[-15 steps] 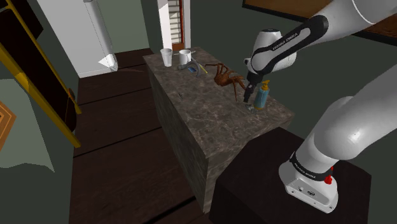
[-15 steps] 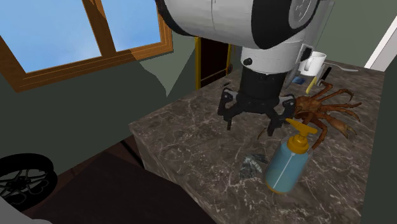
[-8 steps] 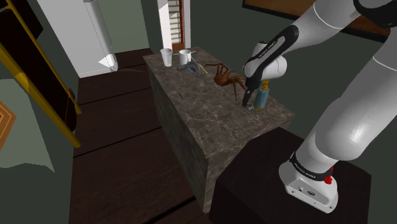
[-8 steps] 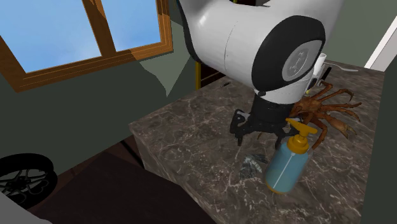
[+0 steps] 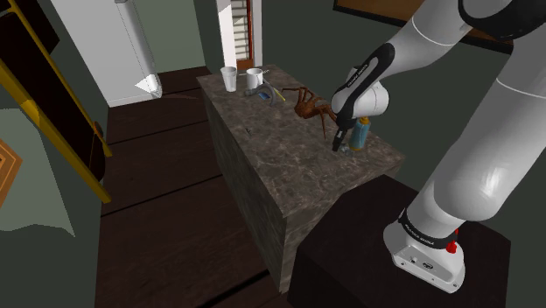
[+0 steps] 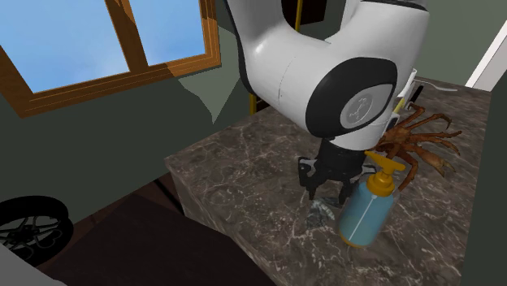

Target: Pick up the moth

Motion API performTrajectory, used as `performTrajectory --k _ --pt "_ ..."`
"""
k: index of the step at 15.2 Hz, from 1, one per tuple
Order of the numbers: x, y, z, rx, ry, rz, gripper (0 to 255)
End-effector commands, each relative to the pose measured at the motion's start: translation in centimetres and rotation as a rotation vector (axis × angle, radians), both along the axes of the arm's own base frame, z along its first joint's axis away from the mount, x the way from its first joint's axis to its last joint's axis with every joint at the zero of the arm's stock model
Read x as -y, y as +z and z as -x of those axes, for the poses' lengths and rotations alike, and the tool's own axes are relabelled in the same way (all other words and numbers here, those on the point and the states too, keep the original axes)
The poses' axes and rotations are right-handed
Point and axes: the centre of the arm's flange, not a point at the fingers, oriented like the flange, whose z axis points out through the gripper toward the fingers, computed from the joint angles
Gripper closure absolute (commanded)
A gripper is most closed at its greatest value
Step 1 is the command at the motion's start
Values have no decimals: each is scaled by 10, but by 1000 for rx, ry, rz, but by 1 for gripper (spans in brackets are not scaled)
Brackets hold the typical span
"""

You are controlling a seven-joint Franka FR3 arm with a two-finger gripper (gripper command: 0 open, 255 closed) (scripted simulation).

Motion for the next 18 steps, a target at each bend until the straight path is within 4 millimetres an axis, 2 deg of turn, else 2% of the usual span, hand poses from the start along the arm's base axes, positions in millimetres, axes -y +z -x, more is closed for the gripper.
performTrajectory --k 1,8,18 --pt "0 -1 0 0 0 0 255" --pt "0 0 0 0 0 0 255" --pt "0 53 0 0 0 0 255"
